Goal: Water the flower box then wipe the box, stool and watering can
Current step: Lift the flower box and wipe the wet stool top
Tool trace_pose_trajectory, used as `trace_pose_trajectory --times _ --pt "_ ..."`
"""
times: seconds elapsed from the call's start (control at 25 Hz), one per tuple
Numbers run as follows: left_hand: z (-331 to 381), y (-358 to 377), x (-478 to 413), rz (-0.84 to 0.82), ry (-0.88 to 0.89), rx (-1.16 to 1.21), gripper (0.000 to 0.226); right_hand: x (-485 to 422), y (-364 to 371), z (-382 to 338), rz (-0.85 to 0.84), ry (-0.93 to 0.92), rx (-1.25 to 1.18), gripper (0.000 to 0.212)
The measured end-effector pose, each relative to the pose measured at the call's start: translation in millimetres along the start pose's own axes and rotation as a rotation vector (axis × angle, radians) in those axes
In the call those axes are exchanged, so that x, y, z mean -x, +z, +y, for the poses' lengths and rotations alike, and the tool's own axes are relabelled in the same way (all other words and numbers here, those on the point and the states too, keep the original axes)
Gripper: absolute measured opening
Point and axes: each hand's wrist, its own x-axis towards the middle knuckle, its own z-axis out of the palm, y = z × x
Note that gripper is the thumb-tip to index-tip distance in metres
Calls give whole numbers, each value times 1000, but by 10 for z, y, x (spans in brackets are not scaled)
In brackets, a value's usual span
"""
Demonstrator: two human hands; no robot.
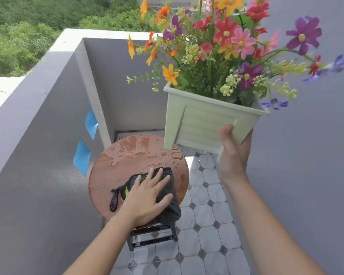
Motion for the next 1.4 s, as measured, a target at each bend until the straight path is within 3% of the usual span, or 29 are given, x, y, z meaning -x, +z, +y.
trace_pose_trajectory --times 0.12,0.2,0.32,0.4,0.68,0.84,1.04,1.4 --pt "58 173 6 -45 29 -192 78 -61 -5 11 18 -12 -2 59" --pt "106 224 27 -102 191 -226 65 -109 -26 24 14 -11 4 58" --pt "189 238 -207 -8 407 -231 65 -161 -46 62 7 -36 34 56" --pt "291 203 -437 -59 318 -160 69 -200 -68 107 11 -51 45 58" --pt "306 87 -1124 124 -67 -106 74 -317 -152 176 22 -76 41 47" --pt "150 -49 -1334 182 -256 -54 80 -328 -176 201 24 -90 57 54" --pt "-182 -280 -1339 247 -494 39 92 -293 -157 175 21 -77 27 60" --pt "-422 -414 -834 325 -842 196 132 -208 -78 18 10 -108 1 70"
